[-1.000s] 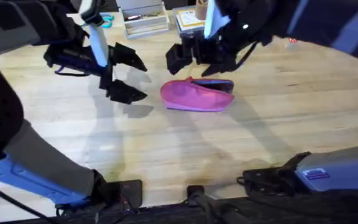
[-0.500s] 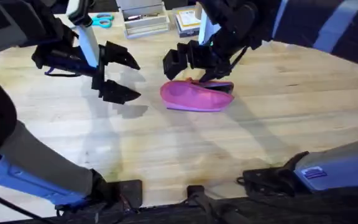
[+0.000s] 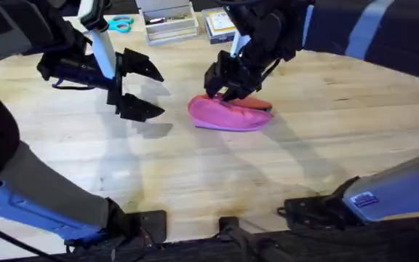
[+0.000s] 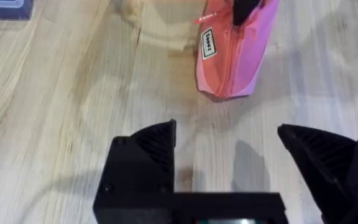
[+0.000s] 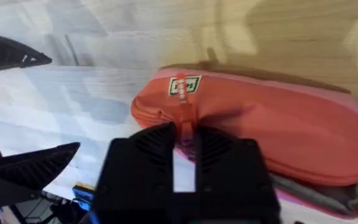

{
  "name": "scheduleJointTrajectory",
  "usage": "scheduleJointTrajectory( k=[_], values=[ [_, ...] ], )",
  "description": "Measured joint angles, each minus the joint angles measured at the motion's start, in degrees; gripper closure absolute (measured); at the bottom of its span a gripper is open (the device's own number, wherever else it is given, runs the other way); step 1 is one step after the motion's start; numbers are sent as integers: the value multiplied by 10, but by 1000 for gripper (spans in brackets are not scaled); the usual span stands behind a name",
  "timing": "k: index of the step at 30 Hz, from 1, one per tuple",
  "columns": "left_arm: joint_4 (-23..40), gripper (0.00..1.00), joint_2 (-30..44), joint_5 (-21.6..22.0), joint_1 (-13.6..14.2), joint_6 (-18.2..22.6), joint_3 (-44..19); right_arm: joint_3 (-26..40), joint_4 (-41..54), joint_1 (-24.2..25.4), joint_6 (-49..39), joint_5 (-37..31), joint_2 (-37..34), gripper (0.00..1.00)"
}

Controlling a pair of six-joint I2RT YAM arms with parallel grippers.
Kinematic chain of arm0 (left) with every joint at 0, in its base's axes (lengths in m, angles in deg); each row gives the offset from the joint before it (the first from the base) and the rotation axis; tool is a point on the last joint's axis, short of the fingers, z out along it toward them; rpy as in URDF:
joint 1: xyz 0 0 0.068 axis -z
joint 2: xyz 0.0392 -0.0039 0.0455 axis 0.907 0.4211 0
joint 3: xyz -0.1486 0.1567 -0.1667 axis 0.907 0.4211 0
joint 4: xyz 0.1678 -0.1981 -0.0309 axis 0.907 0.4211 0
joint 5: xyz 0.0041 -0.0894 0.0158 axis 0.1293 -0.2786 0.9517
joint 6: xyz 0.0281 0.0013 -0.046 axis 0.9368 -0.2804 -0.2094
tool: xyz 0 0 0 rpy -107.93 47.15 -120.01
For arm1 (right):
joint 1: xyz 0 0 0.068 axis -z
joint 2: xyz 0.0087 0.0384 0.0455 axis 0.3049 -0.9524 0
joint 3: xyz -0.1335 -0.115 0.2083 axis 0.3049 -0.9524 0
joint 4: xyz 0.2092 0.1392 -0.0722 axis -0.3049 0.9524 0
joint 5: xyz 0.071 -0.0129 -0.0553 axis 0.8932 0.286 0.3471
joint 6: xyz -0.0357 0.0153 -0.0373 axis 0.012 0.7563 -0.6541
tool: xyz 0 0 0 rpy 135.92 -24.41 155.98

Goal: Unzip the bag, pick up the pens from the table one at a time and place them inside, then zip the bag closed.

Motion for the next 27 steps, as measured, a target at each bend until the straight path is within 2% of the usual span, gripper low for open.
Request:
scheduleJointTrajectory(
  k=[5,15,27],
  values=[
    [0,5,0,0,0,0,0,0,3,0,5,-2,0,957],
    [2,6,0,0,0,0,0,0,2,0,4,-4,-1,967],
    [2,6,0,-1,0,0,0,29,14,1,-46,-17,3,972]
  ],
)
